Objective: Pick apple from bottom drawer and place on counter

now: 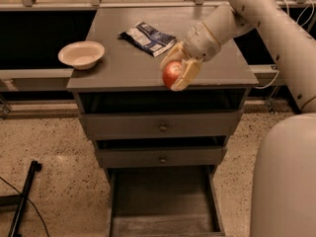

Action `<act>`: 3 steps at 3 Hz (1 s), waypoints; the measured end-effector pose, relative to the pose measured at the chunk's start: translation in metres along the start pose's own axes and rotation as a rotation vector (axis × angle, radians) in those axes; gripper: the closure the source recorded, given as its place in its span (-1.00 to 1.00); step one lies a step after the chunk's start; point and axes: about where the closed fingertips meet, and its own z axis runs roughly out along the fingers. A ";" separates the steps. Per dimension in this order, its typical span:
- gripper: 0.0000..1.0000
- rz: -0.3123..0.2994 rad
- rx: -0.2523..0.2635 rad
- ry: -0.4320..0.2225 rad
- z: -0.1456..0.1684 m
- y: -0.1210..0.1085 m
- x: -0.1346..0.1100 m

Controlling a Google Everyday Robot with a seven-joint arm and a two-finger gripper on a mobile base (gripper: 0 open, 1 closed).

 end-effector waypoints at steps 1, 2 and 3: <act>1.00 -0.066 0.008 0.014 -0.003 -0.009 -0.029; 1.00 -0.002 0.067 0.030 -0.019 -0.024 -0.025; 1.00 0.185 0.227 0.083 -0.053 -0.047 -0.002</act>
Offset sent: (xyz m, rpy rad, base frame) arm 0.0317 -0.0103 0.0545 -0.0213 -0.0337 -0.1488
